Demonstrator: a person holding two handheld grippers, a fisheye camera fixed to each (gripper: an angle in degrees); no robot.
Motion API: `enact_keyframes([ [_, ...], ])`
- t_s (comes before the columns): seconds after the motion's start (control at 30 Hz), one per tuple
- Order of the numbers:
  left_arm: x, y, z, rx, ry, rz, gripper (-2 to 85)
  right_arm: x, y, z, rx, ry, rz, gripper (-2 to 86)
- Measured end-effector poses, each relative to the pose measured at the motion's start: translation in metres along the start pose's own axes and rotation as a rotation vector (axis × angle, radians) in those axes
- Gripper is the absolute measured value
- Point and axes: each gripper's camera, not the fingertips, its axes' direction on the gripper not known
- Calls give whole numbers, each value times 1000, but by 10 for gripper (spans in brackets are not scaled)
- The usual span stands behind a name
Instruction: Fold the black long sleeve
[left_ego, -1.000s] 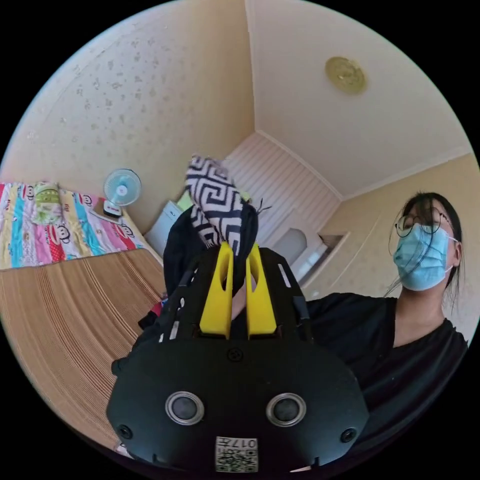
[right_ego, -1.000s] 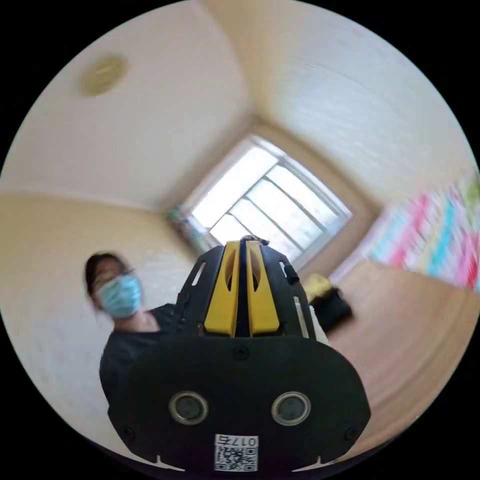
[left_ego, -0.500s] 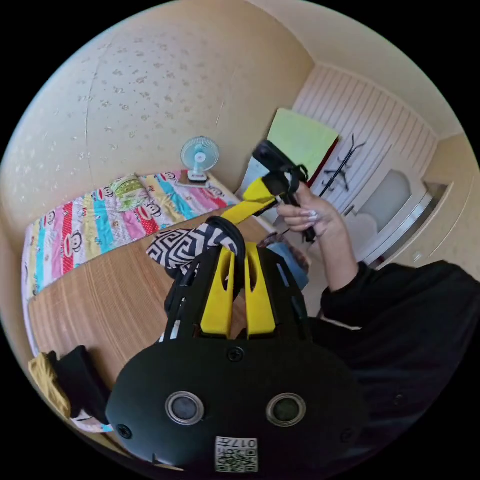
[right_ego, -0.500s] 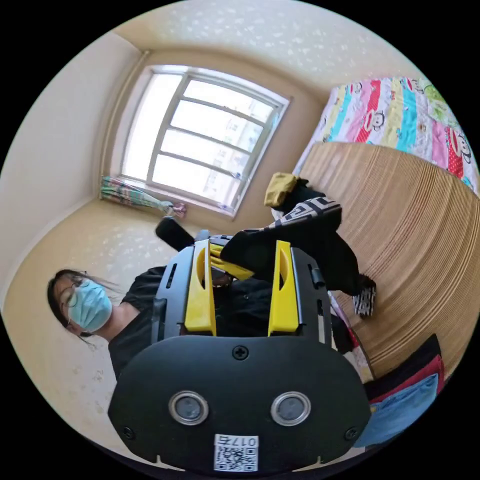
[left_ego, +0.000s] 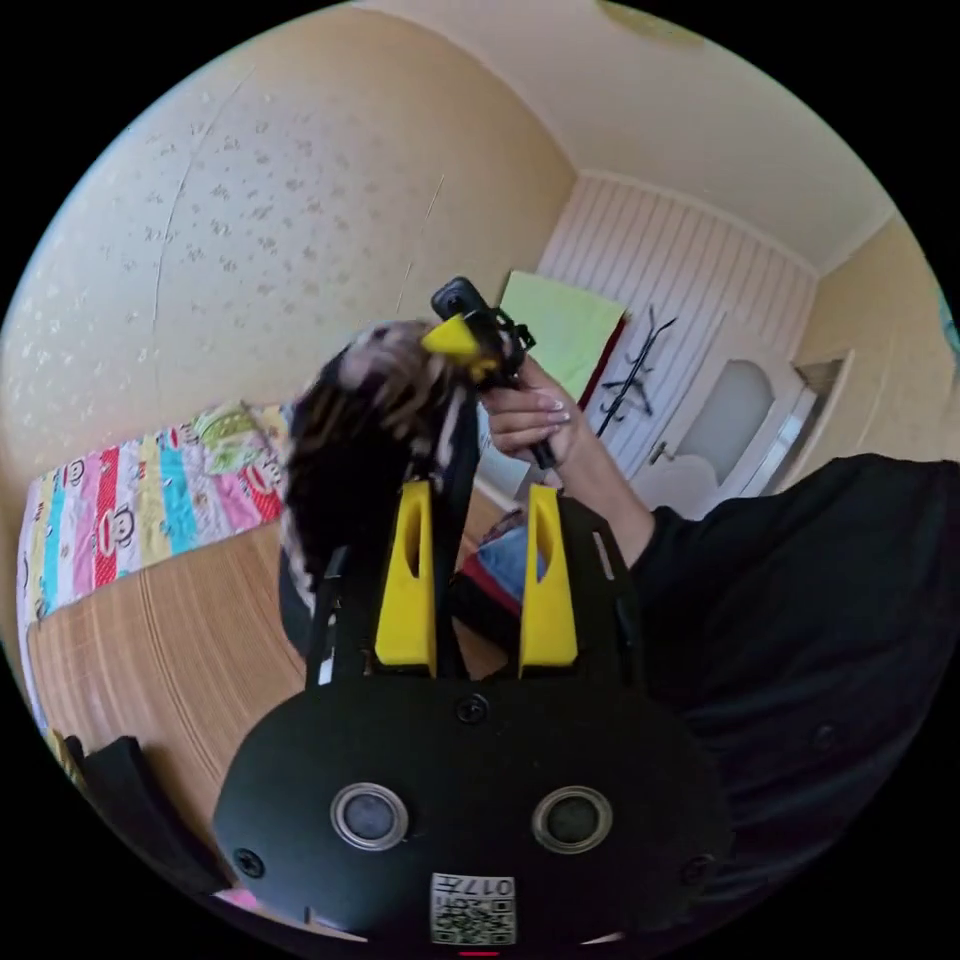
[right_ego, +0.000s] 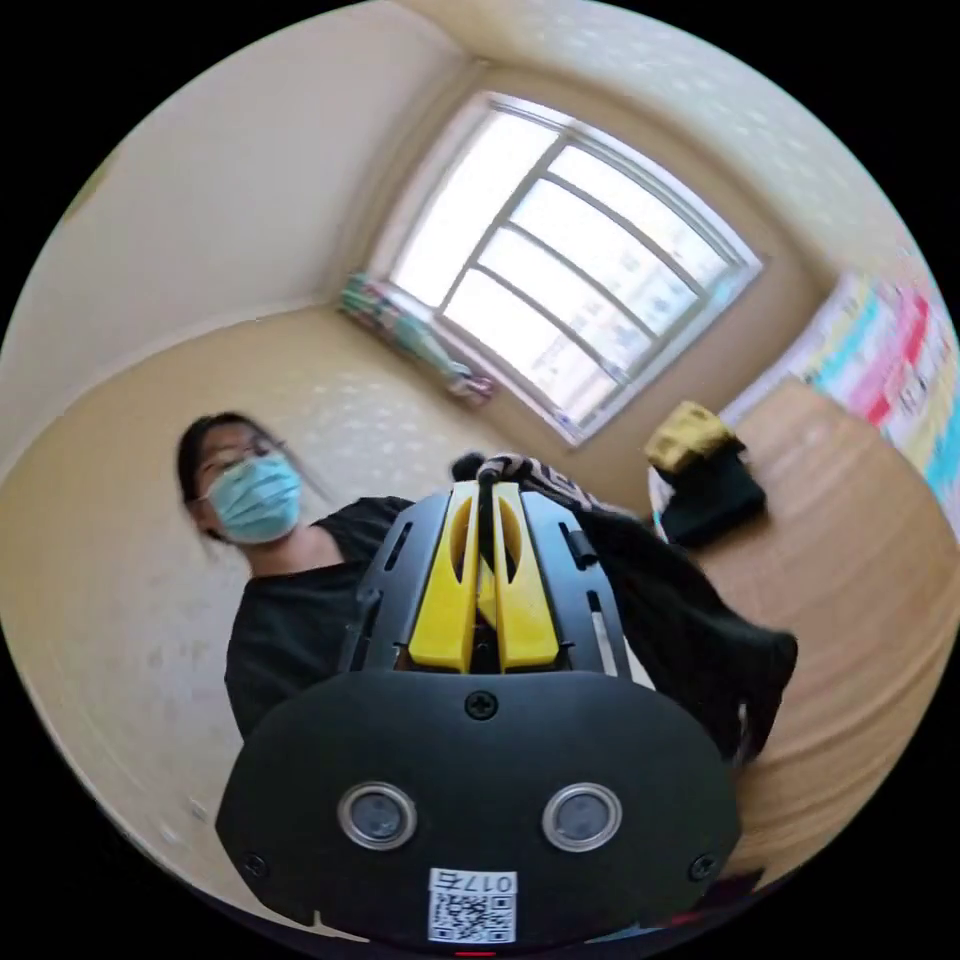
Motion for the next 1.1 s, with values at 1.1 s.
enact_keyframes([
  [1.1, 14, 6, -259, 619, 184, -9, -10, -112, 71, -232, 454, 323, -102, 23],
])
